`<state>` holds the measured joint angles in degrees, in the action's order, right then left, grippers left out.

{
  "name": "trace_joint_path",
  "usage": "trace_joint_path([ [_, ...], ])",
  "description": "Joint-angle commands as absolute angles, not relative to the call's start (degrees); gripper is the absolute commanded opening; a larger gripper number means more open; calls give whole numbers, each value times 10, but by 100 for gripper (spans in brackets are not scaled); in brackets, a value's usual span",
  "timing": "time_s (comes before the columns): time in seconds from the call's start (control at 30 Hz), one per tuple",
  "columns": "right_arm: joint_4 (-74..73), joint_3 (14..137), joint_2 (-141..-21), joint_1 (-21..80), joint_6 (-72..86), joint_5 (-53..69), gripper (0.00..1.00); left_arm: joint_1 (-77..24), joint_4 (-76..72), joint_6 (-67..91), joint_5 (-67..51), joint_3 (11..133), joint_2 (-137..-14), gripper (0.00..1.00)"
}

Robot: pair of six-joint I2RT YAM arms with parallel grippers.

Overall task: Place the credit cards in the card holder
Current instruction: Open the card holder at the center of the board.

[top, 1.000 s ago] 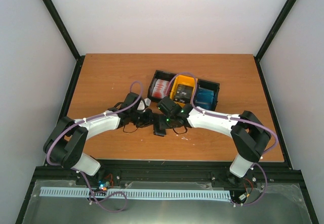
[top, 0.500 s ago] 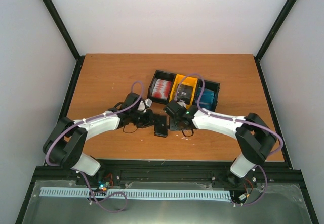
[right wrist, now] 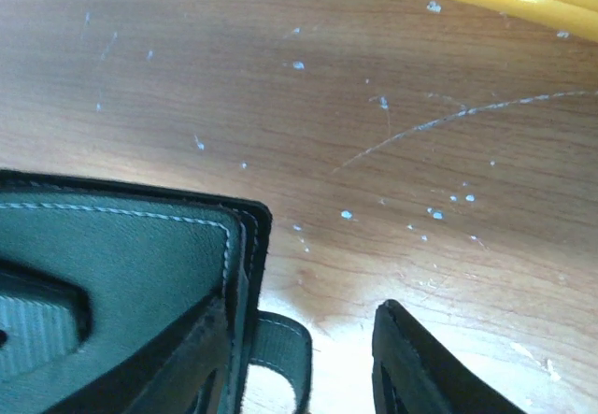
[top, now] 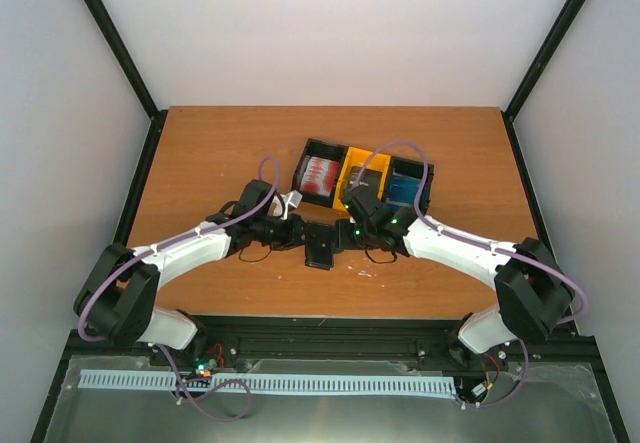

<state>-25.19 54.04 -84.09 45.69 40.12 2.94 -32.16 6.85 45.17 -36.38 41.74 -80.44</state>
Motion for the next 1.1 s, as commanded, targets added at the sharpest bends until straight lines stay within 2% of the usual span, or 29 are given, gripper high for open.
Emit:
trace_joint_path([
  [0.0,-246,520,-845,451,409,45,41,-320,50,435,-377,437,-790,1],
  [0.1,-237,505,-840,451,412,64,34,-320,52,436,-375,435,-791,1],
  [0.27,-228,493,-854,451,414,94,32,-321,50,438,-376,438,-794,0],
  [0.4,-223,499,-871,451,413,94,20,-321,47,438,-380,439,-797,1],
  [0.63,-157,491,-860,450,393,93,11,-320,54,440,-380,436,-795,1],
  [0.7,-154,495,-859,450,388,104,4,-320,62,441,-371,435,-793,4],
  [0.77,-170,501,-856,450,390,105,3,-320,74,445,-351,436,-792,17],
  [0.87,-211,507,-841,450,395,98,3,-320,88,451,-319,431,-795,51],
  [0.9,-228,508,-832,450,396,93,3,-320,88,453,-310,429,-797,59],
  [1.07,-312,521,-806,450,393,98,3,-320,108,452,-276,419,-813,91],
])
